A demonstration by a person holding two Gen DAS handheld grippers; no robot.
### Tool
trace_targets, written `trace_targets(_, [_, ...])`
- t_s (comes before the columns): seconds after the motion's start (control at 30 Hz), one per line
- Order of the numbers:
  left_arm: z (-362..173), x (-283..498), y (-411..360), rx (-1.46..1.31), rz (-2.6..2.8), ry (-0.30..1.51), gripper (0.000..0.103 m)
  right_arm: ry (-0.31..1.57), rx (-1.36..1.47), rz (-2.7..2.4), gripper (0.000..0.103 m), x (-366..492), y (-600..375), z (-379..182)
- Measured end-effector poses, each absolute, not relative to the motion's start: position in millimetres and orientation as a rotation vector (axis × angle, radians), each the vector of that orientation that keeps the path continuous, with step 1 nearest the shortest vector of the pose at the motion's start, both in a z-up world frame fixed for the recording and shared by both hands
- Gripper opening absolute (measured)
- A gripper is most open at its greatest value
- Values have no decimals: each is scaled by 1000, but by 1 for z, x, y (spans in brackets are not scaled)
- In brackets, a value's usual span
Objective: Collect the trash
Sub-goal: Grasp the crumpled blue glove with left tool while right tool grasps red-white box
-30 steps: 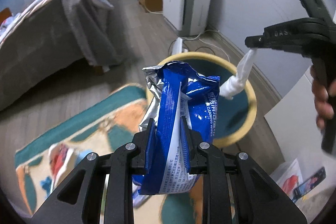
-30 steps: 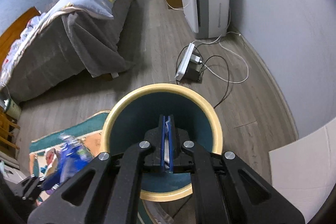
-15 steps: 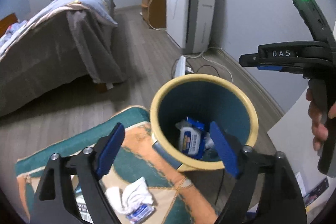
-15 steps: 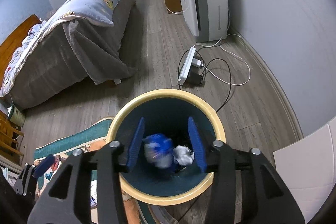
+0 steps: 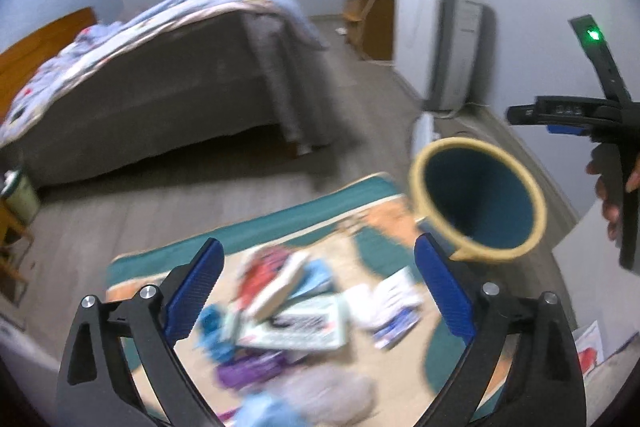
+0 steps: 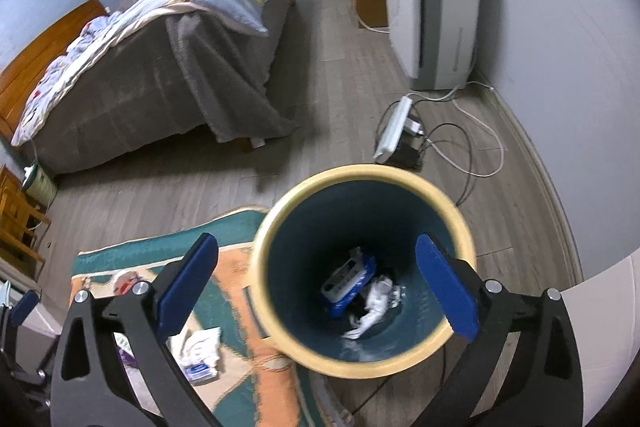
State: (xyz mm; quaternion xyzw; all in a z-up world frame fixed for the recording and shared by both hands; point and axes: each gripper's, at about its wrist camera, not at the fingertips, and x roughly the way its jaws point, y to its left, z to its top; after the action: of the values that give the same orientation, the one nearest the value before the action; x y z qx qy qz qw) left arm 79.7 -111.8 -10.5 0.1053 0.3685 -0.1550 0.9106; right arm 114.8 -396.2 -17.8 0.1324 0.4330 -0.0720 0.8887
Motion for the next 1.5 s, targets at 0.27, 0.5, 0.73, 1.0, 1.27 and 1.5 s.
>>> trace_targets(0.27, [-19,57,-15,195,-129,779,96,929,175,-78,97,123,-320,-16])
trace_targets(0.5, [-39,62,35,151,-53,829,96,1001,104,-14,97,133,-256,-43])
trace_targets(0.73, [-64,86,49,153,-77,875,96,1038,28,50,97,153,-199,-69])
trace_targets(1.0, [-87,115,50,124,-111,942,96,1099,36,92,97,185,-167,-97])
trace_targets(1.27, [-122,137,47,129,-132,1038,93,1154,21,99,96,207,-158,-125])
trace_targets(1.5, [-148,155,39,96,-142,1119,84,1254,25,180,72,213,-140,-154])
